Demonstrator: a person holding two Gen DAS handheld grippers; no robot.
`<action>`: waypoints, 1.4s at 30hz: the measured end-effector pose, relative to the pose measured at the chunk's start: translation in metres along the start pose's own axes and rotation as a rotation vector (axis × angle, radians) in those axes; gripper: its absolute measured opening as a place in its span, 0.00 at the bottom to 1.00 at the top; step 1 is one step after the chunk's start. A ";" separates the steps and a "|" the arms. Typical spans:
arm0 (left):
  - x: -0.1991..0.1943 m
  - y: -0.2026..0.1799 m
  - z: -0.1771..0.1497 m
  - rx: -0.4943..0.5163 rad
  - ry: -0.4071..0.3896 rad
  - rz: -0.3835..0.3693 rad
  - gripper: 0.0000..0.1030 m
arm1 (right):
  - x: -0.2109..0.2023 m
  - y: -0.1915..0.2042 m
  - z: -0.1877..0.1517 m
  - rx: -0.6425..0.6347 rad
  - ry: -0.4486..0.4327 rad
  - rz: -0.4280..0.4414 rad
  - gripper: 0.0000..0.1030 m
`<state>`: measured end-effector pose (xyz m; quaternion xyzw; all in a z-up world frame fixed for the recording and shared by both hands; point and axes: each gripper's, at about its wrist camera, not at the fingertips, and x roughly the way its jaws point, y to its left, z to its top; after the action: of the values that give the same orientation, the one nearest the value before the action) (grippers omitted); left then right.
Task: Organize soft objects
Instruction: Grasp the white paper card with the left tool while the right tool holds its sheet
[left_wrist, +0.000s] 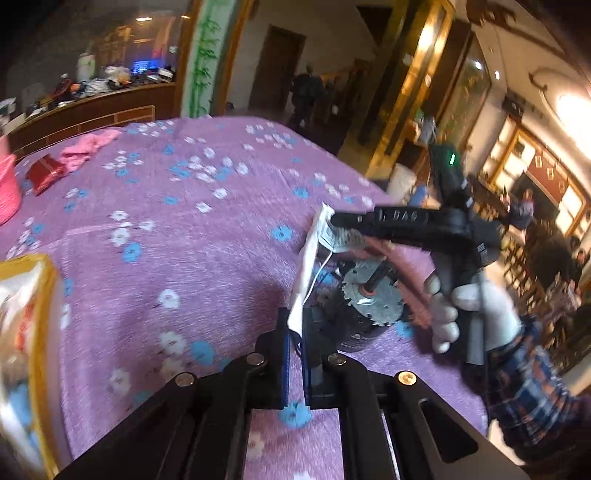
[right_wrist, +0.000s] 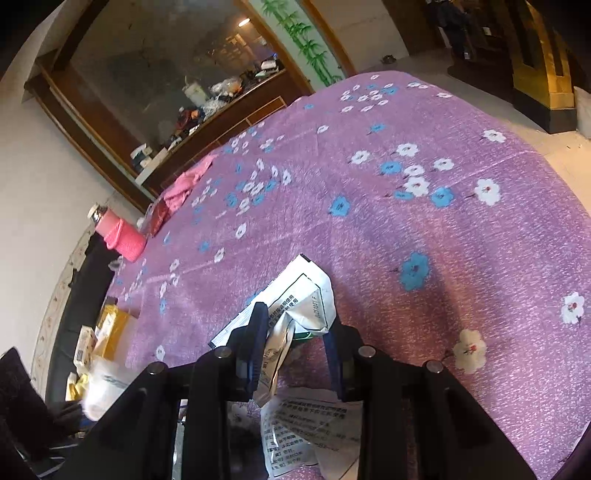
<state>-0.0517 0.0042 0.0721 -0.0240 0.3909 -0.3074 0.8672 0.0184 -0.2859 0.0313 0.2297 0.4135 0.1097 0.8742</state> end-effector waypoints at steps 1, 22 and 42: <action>-0.013 0.002 -0.002 -0.013 -0.024 -0.003 0.03 | -0.002 -0.002 0.001 0.009 -0.009 -0.005 0.27; -0.089 0.040 -0.051 -0.122 -0.064 0.136 0.79 | -0.076 0.072 -0.019 -0.078 -0.084 0.052 0.27; -0.020 0.036 -0.041 -0.039 0.027 0.243 0.17 | -0.083 0.099 -0.054 -0.139 -0.025 0.157 0.28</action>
<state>-0.0718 0.0527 0.0462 0.0106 0.4085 -0.1927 0.8921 -0.0759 -0.2150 0.1062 0.2018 0.3745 0.2033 0.8818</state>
